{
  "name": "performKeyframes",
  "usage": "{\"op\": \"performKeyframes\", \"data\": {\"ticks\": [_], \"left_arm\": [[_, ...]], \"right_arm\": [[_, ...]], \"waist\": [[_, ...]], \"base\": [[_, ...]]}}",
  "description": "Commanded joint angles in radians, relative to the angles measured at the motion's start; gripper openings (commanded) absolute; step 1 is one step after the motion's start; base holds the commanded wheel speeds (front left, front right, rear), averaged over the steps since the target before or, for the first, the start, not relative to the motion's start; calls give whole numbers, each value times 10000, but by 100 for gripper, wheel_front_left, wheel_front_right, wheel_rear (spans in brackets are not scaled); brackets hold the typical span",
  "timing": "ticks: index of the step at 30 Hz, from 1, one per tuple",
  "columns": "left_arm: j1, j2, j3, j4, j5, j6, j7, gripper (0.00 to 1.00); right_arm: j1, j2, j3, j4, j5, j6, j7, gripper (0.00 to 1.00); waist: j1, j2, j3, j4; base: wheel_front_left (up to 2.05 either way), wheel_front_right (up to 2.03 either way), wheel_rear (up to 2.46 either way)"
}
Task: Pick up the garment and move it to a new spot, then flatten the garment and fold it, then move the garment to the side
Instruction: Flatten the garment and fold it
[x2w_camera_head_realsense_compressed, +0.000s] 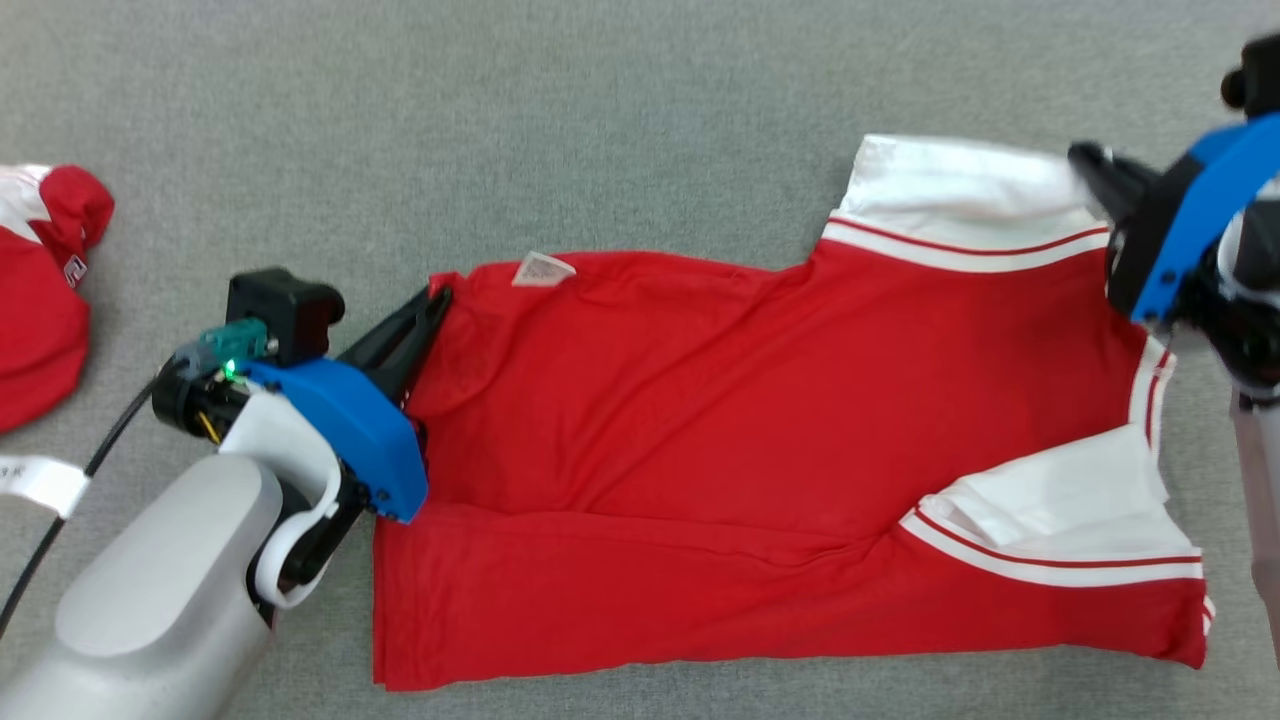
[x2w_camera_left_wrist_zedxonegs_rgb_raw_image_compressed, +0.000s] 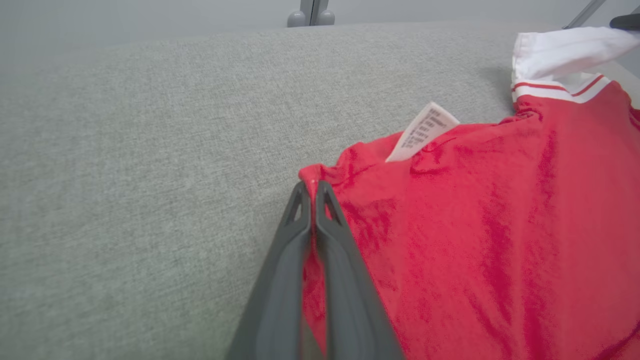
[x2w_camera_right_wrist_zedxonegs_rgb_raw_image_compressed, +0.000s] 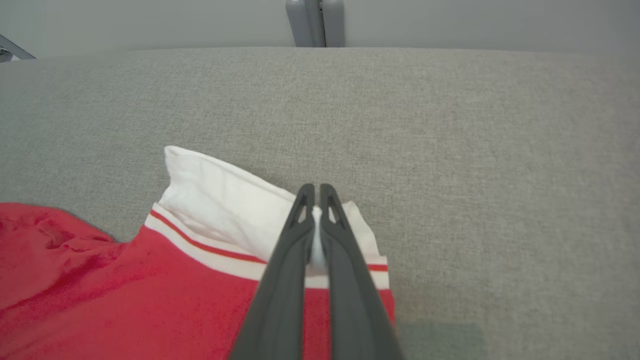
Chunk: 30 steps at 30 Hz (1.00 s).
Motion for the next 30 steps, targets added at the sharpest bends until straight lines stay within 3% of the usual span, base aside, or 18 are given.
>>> {"op": "performKeyframes", "data": {"ticks": [1,7,16,30], "left_arm": [[121,51,35,-25,21,-4,-102,0],[714,261,-47,109,256,115,-709,0],[1182,419,-197,652,883,129,-2078,0],[1597,783,-854,1434,2941,268,-3310,0]], "right_arm": [[297,-74,4,-109,89,1,16,0],[1819,-236,-196,-1286,514,1,470,0],[3688,63,-830,-2937,747,1,1282,0],[6426,1294,-2294,-5264,681,1,2513,0]], "waist": [[-2,-1,-219,-160],[-2,-1,-754,-311],[-2,-1,-1122,-445],[-2,-1,-1551,-485]], "base": [[0,0,0],[0,0,0],[0,0,0],[0,0,0]]}}
